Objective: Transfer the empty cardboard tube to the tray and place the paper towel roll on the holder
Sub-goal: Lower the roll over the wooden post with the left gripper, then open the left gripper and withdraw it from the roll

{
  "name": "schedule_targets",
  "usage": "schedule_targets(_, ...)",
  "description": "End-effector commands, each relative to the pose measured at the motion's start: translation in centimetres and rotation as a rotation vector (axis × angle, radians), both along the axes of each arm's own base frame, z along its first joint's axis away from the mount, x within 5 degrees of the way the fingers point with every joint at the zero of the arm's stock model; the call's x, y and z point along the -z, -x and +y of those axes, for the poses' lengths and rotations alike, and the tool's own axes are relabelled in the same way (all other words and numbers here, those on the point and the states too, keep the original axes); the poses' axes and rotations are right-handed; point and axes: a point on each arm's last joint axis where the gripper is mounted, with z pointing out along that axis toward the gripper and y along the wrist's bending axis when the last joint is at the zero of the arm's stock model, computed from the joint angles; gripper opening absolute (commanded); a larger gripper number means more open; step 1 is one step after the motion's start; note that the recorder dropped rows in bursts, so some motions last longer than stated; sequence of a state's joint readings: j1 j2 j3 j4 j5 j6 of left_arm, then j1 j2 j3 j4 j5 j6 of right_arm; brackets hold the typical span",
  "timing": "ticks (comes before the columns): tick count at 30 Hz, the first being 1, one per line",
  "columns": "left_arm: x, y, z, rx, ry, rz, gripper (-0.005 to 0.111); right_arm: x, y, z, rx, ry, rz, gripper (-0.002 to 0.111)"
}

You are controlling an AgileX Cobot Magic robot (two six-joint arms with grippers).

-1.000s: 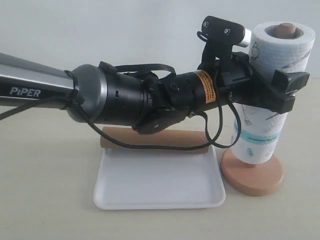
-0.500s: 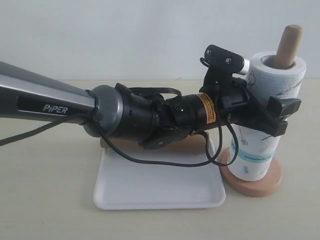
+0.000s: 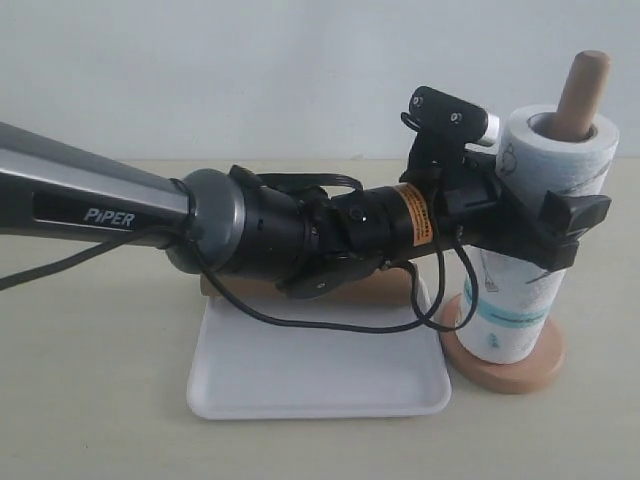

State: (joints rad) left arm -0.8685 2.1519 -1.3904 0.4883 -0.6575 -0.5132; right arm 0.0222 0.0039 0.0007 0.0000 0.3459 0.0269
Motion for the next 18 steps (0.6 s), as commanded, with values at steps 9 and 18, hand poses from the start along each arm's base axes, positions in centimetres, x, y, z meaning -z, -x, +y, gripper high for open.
schedule_targets(9,-3.9,1.3,1.6,0.016,-0.144,-0.080,0.081,-0.2,0.0,0.0,0.002,0.008,-0.018,0.000)
schedule_targets(18,-5.8,1.7,4.2,-0.106,-0.326,-0.074,0.081,-0.2,0.0,0.0,0.002,0.008,-0.018,0.000)
